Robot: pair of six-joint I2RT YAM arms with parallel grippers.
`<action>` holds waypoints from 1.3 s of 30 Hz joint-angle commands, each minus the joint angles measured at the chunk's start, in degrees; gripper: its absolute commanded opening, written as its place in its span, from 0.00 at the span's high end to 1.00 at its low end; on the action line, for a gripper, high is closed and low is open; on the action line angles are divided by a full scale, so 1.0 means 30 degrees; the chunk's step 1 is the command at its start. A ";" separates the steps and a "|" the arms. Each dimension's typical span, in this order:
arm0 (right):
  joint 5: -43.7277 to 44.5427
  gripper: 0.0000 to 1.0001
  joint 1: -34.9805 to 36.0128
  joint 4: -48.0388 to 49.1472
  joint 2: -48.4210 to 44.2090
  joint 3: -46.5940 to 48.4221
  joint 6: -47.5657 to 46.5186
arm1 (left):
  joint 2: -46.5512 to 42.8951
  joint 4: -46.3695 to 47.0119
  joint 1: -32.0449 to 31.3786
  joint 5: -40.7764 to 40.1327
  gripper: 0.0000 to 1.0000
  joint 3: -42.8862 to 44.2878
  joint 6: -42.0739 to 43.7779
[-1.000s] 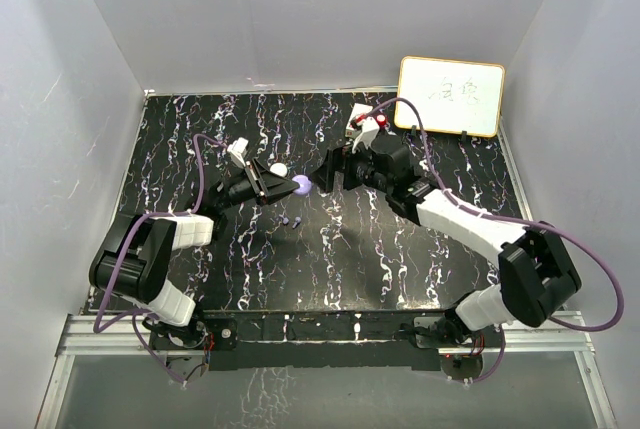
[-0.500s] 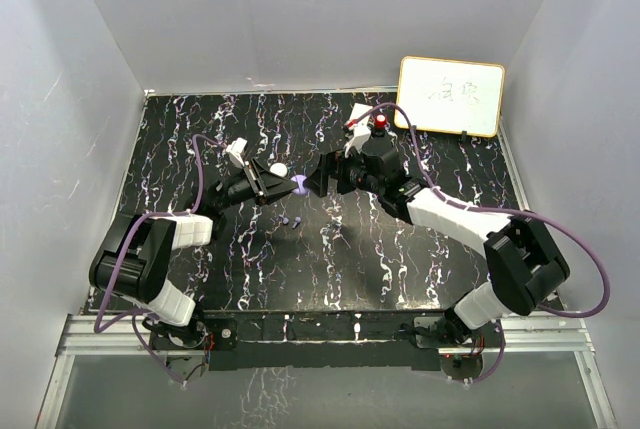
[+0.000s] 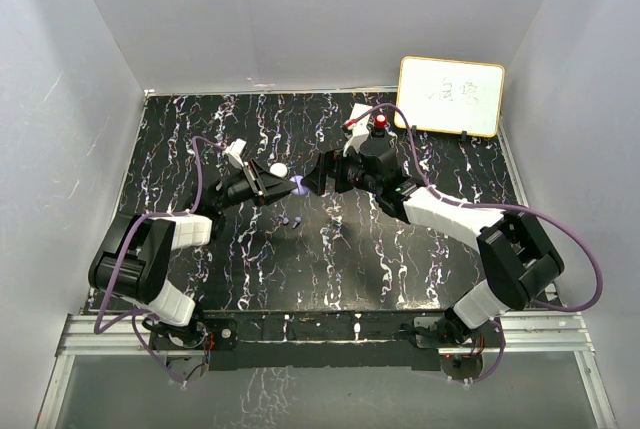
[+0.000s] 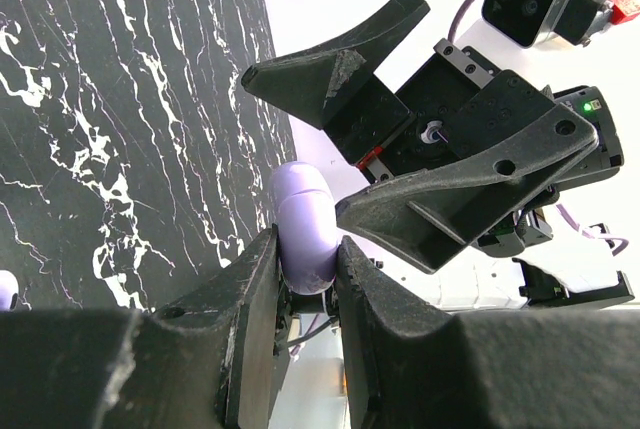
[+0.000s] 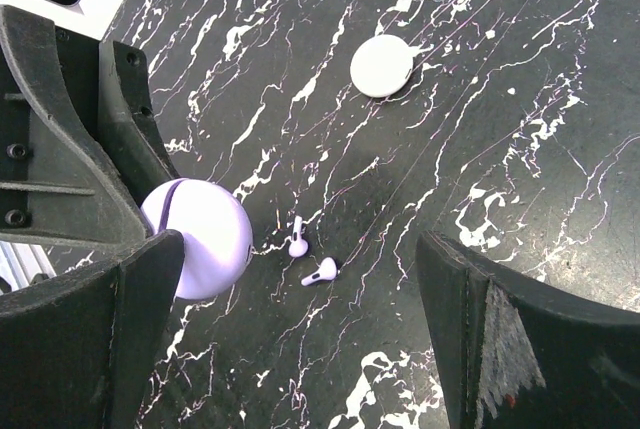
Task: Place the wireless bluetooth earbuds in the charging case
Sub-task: Open the charging case.
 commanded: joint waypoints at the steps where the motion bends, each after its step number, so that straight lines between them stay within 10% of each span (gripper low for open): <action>1: 0.0607 0.02 0.0074 -0.0290 0.0443 -0.0324 -0.0347 | -0.1623 0.1467 -0.0105 0.0630 1.00 0.0924 -0.0351; 39: 0.4333 0.02 -0.0011 -0.1888 -0.0572 -0.0245 -0.1025 | -0.1852 0.1373 0.0312 0.2200 1.00 0.1639 -0.2687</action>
